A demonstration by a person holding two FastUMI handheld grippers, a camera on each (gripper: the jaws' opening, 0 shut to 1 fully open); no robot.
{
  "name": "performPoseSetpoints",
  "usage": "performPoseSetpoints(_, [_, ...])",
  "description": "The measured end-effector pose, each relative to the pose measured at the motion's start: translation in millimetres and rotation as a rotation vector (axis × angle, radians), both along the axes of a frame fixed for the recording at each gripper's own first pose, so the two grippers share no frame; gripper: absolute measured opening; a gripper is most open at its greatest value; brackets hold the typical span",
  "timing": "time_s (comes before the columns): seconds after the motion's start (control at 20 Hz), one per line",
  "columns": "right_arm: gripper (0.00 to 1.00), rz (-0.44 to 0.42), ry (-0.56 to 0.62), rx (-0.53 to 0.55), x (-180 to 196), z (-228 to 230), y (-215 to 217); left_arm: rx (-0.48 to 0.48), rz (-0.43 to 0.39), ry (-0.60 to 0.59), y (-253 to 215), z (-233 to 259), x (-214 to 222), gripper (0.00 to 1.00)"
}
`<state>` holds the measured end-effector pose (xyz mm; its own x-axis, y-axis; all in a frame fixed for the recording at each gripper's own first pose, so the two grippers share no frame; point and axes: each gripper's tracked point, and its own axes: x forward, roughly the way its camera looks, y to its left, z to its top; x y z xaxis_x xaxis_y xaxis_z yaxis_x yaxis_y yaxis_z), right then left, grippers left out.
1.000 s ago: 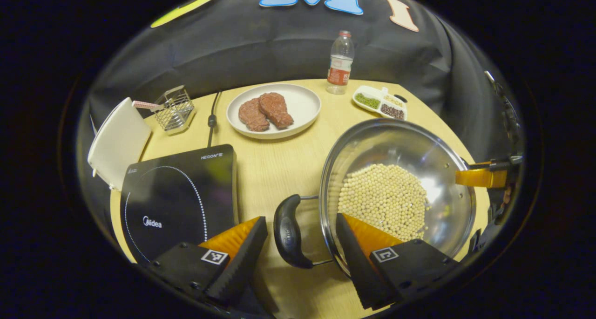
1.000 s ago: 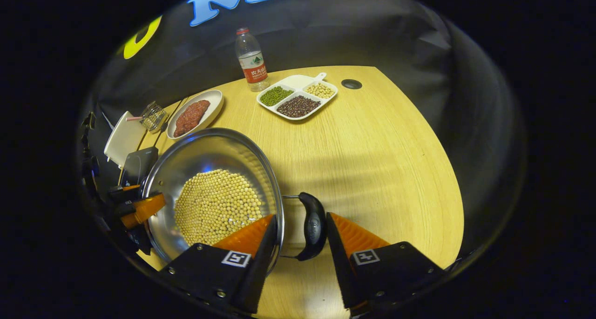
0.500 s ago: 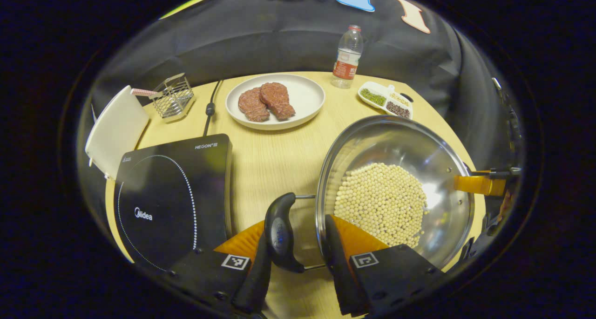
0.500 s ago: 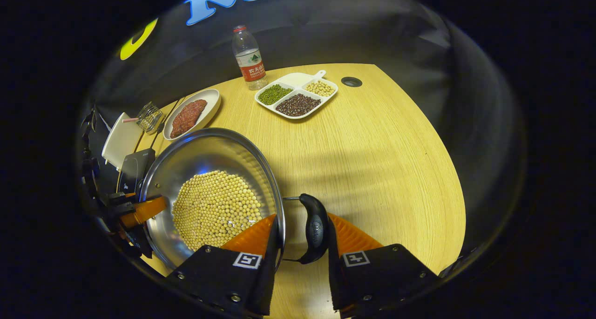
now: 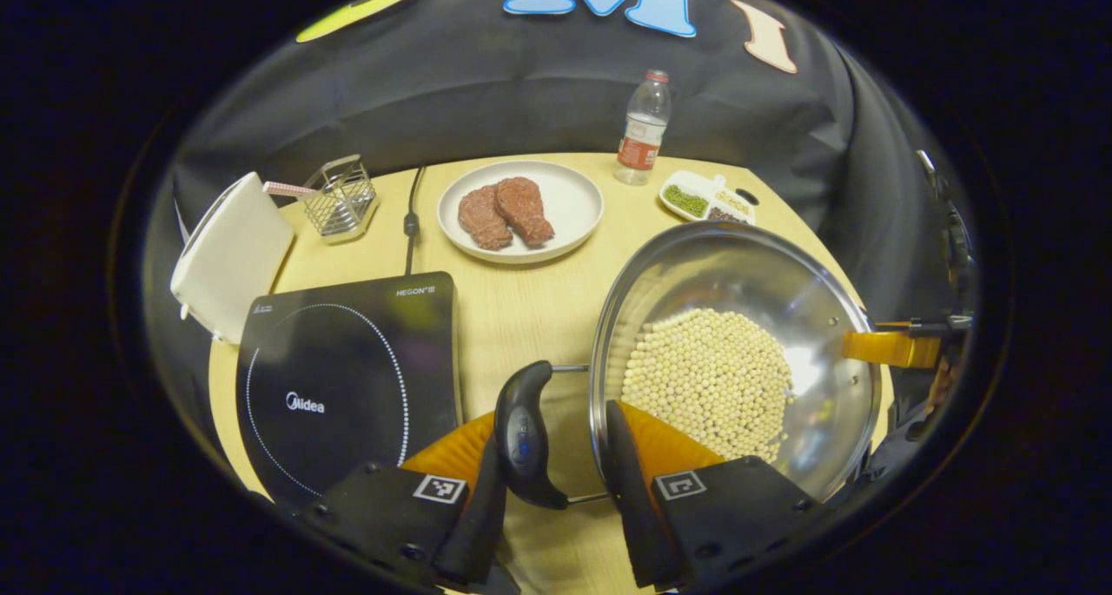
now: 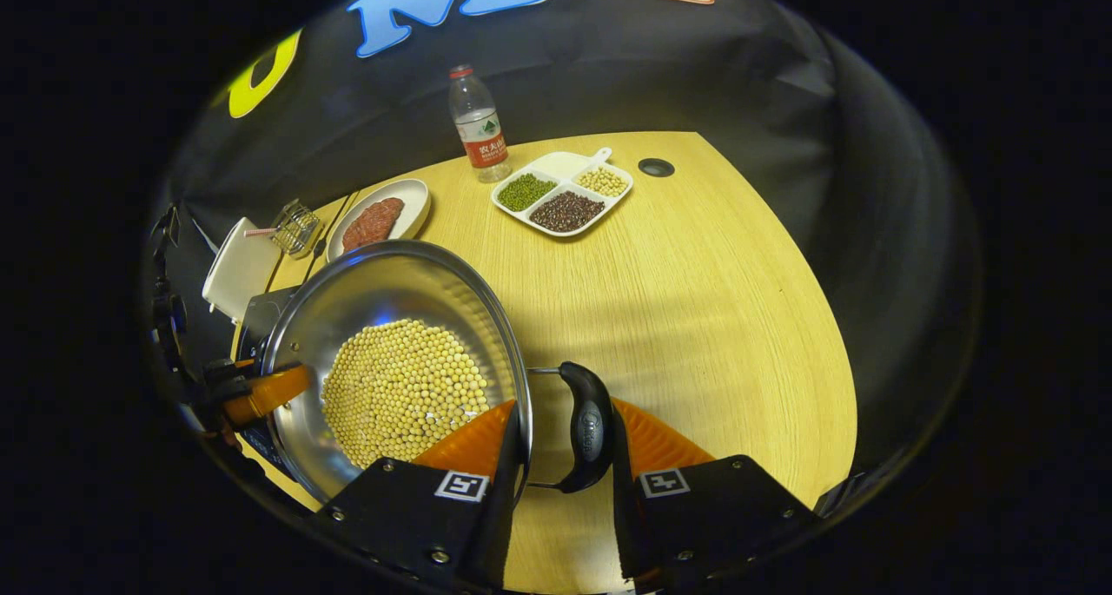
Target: First push the handle of the pot to place it horizontally, then grasp the pot with both hands and set it on the induction cooktop.
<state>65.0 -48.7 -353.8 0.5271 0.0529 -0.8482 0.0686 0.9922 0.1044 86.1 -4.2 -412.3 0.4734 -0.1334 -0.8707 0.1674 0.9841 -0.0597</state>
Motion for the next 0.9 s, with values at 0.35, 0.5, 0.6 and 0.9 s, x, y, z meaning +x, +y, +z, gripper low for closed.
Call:
performPoseSetpoints(0.35, [0.48, 0.028, -0.027, -0.001, -12, 32, 33, 0.007, 0.034, 0.008, 33, 37, -20, 0.62])
performPoseSetpoints(0.5, [0.48, 0.039, -0.033, 0.001, -15, 39, 54, 0.009, 0.037, -0.002, 55, 47, -23, 0.62])
performPoseSetpoints(0.6, [0.48, 0.050, -0.033, -0.003, -16, 42, 71, 0.007, 0.046, 0.007, 73, 49, -28, 0.62])
performPoseSetpoints(0.9, [0.48, 0.070, -0.024, 0.005, -22, 45, 121, 0.013, 0.063, -0.004, 127, 58, -38, 0.62])
